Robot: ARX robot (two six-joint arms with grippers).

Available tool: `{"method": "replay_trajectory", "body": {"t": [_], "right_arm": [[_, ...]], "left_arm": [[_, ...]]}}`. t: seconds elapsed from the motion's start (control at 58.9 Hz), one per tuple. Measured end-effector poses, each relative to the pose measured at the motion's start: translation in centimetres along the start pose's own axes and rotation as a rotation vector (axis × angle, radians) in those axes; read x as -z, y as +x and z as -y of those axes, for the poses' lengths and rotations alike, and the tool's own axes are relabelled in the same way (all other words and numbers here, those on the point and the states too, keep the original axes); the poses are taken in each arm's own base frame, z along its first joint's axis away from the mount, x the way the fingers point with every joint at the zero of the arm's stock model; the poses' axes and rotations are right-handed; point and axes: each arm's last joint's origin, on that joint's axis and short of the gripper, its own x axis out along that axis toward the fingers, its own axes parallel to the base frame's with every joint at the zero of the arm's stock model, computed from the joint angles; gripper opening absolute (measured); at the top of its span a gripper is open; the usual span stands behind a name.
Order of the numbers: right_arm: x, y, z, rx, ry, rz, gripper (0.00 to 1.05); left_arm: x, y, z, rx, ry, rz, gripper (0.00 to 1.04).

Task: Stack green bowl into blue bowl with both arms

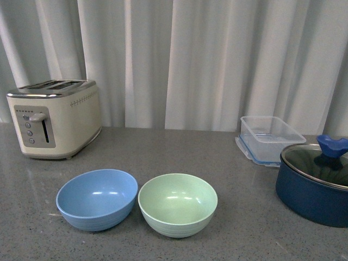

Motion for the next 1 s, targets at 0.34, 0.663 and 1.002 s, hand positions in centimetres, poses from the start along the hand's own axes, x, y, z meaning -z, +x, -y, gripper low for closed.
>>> {"method": "replay_trajectory", "body": {"t": [0.34, 0.663, 1.002], "right_arm": [[0.0, 0.0, 0.0, 0.000, 0.000, 0.000, 0.95], [0.0, 0.0, 0.0, 0.000, 0.000, 0.000, 0.95], [0.0, 0.0, 0.0, 0.000, 0.000, 0.000, 0.95]], "left_arm": [[-0.7, -1.5, 0.0, 0.000, 0.000, 0.023, 0.04], [-0.9, -2.6, 0.0, 0.000, 0.000, 0.029, 0.04], [-0.8, -3.5, 0.0, 0.001, 0.000, 0.030, 0.04]]}}
